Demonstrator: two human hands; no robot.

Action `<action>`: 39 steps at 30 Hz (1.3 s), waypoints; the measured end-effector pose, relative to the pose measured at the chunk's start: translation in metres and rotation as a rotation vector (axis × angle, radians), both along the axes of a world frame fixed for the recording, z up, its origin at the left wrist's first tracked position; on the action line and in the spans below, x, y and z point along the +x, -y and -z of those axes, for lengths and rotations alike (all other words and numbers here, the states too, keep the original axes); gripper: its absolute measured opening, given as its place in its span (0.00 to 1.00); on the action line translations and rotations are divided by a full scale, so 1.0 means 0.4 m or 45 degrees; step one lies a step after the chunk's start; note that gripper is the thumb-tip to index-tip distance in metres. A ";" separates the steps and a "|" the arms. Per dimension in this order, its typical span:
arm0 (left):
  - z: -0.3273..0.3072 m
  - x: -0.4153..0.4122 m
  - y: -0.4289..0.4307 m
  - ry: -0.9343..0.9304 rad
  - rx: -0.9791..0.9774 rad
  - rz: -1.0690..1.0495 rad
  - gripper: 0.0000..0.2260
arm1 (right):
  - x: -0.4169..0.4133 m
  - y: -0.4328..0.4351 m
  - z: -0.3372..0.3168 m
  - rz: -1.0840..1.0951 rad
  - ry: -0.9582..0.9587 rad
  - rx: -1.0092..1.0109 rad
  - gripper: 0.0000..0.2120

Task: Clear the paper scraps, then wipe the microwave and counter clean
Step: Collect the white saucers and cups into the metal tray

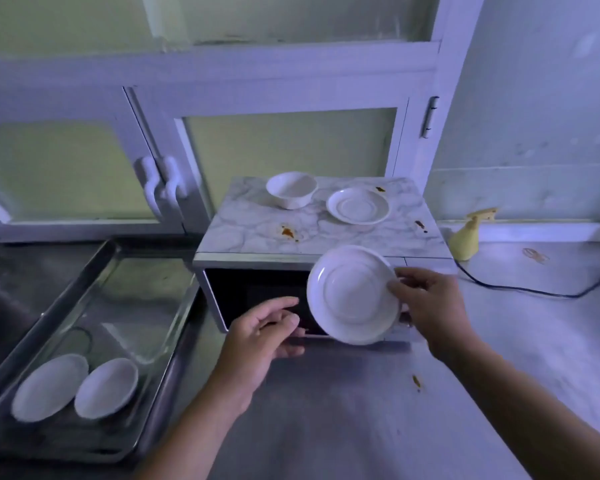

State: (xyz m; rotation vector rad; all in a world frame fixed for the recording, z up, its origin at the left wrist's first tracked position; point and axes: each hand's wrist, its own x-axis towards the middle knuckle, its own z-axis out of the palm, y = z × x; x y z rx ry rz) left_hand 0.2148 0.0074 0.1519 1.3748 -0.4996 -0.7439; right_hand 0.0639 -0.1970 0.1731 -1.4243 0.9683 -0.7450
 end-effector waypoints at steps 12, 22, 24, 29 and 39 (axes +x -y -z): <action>-0.127 0.619 0.442 0.359 0.363 -0.091 0.10 | 0.324 0.416 -0.105 0.469 -0.292 0.274 0.07; -0.086 0.685 0.531 0.057 0.403 -0.067 0.10 | 0.415 0.415 -0.028 0.415 -0.713 -0.083 0.05; -0.086 0.688 0.528 -0.006 0.373 -0.054 0.15 | 0.417 0.411 -0.028 0.446 -0.669 -0.034 0.05; -0.101 0.666 0.512 -0.051 0.353 -0.064 0.20 | 0.387 0.366 -0.059 0.530 -0.328 0.185 0.09; -0.170 0.488 0.329 -0.039 0.138 -0.163 0.04 | 0.183 0.065 -0.140 0.457 0.247 0.407 0.08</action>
